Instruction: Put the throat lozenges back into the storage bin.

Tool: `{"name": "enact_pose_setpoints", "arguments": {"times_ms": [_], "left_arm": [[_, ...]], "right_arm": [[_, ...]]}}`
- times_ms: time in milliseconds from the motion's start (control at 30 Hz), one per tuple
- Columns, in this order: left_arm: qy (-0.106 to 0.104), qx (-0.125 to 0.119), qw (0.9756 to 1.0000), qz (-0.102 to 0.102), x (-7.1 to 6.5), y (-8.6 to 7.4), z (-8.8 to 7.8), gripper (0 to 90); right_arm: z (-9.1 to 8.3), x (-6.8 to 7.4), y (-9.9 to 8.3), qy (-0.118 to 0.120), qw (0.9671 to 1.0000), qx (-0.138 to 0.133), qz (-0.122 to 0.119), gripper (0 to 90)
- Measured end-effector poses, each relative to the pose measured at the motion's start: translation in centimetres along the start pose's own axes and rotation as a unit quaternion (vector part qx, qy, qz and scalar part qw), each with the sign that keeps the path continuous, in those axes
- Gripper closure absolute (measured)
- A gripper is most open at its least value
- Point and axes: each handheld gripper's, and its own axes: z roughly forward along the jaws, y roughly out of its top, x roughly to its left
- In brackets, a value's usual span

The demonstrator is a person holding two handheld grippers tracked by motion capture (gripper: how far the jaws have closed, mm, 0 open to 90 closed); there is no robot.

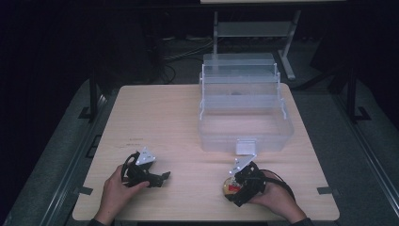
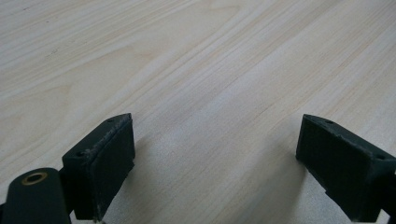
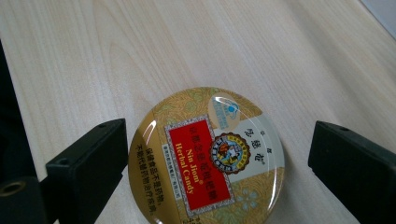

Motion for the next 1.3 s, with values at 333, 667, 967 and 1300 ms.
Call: {"name": "enact_pose_setpoints", "arguments": {"times_ms": [333, 667, 967, 1300], "left_arm": [[0.0, 0.0, 1.0, 0.0, 0.0, 0.0, 0.0, 10.9], [0.0, 0.0, 1.0, 0.0, 0.0, 0.0, 0.0, 10.8], [0.0, 0.0, 1.0, 0.0, 0.0, 0.0, 0.0, 10.8], [0.0, 0.0, 1.0, 0.0, 0.0, 0.0, 0.0, 10.8]], "right_arm": [[0.31, 0.07, 0.0, -0.005, 0.9999, 0.008, -0.009, 6.1], [0.13, 0.16, -0.05, -0.005, 0.9999, 0.006, -0.015, 13.3], [0.03, 0.22, -0.07, 0.002, 0.9999, 0.004, -0.016, 18.8], [-0.01, 0.19, -0.09, 0.003, 0.9999, 0.006, -0.014, 19.4]]}}
